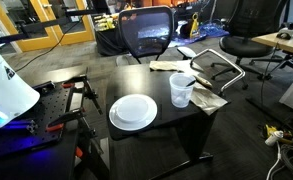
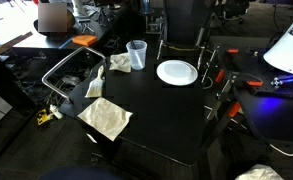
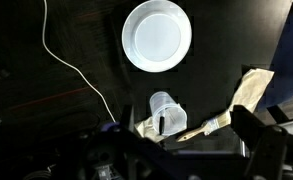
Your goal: Take the pen out of the cup and set it on the table
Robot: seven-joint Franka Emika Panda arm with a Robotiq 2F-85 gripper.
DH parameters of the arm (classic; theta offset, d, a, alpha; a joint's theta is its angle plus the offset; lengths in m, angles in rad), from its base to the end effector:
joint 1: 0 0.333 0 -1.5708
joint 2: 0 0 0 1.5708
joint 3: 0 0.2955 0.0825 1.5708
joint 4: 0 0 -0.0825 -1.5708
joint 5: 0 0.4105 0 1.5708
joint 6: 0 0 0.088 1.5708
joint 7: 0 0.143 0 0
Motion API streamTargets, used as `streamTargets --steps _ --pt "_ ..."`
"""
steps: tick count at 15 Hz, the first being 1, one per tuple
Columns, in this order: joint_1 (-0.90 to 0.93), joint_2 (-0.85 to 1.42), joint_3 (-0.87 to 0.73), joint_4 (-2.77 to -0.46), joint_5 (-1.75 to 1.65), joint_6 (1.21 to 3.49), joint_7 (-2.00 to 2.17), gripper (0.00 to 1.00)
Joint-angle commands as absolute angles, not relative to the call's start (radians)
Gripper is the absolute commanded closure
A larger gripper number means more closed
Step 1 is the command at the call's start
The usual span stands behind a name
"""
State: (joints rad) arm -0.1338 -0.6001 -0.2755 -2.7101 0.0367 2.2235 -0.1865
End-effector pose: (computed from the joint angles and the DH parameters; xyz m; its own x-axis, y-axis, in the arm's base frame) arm 0.3739 -0.1415 0.3445 0.9695 -0.2119 0.1233 -0.1906 -0.9678 -0.1643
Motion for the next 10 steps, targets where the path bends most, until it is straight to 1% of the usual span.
streamTargets --steps 1,5,10 --pt "-0.121 -0.549 -0.23 -2.664 0.098 2.236 -0.123 0.0" --pt "-0.115 -0.511 -0.139 -2.661 0.121 2.285 0.01 0.0" --pt "-0.137 -0.466 0.007 -2.725 0.077 2.502 0.259 0.0"
